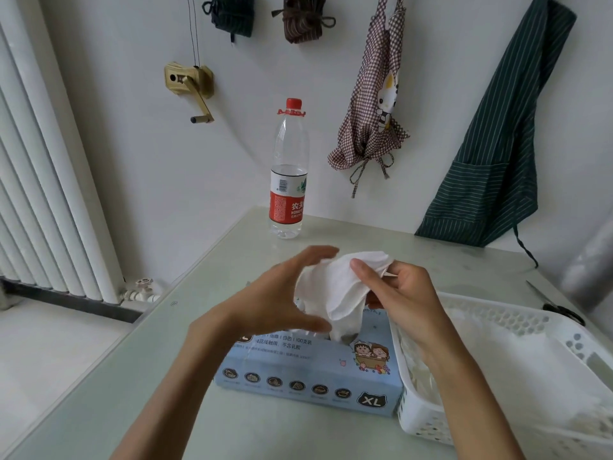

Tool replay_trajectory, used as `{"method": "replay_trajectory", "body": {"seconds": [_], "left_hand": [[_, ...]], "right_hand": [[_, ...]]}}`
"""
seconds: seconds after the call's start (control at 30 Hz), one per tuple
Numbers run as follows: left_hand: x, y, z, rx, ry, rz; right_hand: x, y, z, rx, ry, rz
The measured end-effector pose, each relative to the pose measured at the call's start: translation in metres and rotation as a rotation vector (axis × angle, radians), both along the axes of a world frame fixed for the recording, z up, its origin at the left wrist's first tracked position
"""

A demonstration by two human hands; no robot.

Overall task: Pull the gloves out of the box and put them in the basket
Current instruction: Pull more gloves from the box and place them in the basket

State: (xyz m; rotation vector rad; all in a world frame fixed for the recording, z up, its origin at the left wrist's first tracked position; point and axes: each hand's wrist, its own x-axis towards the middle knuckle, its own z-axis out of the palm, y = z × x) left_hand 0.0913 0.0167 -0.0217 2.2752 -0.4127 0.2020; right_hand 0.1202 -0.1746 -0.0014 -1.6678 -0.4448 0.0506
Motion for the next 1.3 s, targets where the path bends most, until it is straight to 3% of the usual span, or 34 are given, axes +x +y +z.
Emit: {"method": "replay_trajectory", "body": {"seconds": [0.13,0.2,0.3,0.4,0.5,0.67,0.8,1.07,1.3], "left_hand": [[0.004,-0.002,0.0,-0.153,-0.075,0.057],[0.004,0.001,0.002,-0.151,-0.077,0.05],[0.0,0.001,0.006,-0.173,-0.049,0.03],[-0.002,-0.002,0.008,-0.172,-0.025,0.02],[-0.004,0.0,0.008,-0.161,0.024,0.012],[-0.005,0.007,0.008,-0.212,0.145,-0.006],[-0.008,0.0,0.011,-0.31,0.104,-0.031],[-0.001,-0.021,0.028,-0.234,0.132,-0.029],[0.0,-0.066,0.041,-0.362,0.03,-0.101]], "right_hand": [[0.001,0.001,-0.002,-0.026,0.059,-0.058],[0.003,-0.005,-0.001,-0.141,0.013,-0.045],[0.001,-0.018,0.005,-0.457,-0.178,0.097],[-0.007,-0.015,0.009,-0.677,-0.489,0.186],[-0.003,-0.009,0.004,-0.539,-0.61,0.062],[0.004,-0.019,0.007,-0.29,-0.427,0.01],[0.002,-0.019,0.01,-0.09,-0.27,0.001],[0.001,-0.045,0.05,-0.115,-0.407,-0.165],[-0.008,-0.095,0.061,-0.124,-0.523,-0.423]]}}
